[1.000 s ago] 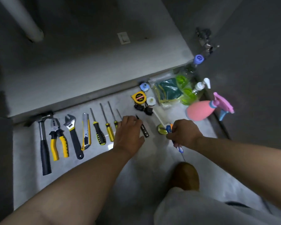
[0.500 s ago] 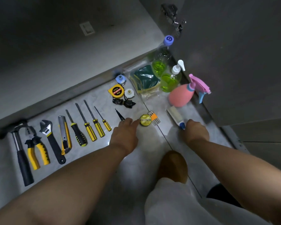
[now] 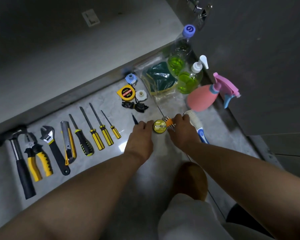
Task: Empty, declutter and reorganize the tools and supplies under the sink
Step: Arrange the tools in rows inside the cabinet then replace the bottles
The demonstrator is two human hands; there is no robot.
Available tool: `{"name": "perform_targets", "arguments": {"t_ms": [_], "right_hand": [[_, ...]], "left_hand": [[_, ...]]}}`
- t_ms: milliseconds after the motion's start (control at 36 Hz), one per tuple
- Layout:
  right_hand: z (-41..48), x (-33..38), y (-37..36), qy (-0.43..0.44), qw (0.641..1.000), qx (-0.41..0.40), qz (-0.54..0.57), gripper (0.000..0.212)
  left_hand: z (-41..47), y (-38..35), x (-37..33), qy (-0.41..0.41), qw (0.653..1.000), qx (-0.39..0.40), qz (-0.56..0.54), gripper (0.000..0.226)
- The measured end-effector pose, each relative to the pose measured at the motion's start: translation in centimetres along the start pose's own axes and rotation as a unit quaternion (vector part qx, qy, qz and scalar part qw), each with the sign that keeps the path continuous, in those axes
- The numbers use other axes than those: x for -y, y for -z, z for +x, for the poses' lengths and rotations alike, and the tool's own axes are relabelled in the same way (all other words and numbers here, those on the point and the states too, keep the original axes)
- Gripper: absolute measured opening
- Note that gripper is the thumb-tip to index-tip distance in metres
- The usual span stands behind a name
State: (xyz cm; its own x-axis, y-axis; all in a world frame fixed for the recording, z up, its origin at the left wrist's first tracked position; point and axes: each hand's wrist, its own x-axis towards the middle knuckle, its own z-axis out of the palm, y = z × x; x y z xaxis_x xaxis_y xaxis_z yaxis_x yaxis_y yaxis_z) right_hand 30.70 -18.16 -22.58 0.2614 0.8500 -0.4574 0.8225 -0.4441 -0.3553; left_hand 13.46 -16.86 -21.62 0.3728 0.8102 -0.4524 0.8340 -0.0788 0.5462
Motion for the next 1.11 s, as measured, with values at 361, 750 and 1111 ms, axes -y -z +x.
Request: {"name": "perform_targets", "arguments": {"t_ms": [361,750,1111], "right_hand": [[0.4,-1.0,0.3,-0.068,0.992,0.004,0.108,0.009],[-0.6,1.4,1.5,-0.079,0.960,-0.058,0.261,0.012],[0.5,7.5,3.3,-0.041,0.961,0.140,0.237,0.005]], "left_hand": [[0.3,-1.9,-1.7,0.027,0.998,-0.015,-0.053,0.079],[3.1,0.0,-1.4,-0.057,0.986,-0.085,0.134,0.038],[2.6,7.9,7.0,0.094,0.982,-0.153,-0.066,0.034]]}}
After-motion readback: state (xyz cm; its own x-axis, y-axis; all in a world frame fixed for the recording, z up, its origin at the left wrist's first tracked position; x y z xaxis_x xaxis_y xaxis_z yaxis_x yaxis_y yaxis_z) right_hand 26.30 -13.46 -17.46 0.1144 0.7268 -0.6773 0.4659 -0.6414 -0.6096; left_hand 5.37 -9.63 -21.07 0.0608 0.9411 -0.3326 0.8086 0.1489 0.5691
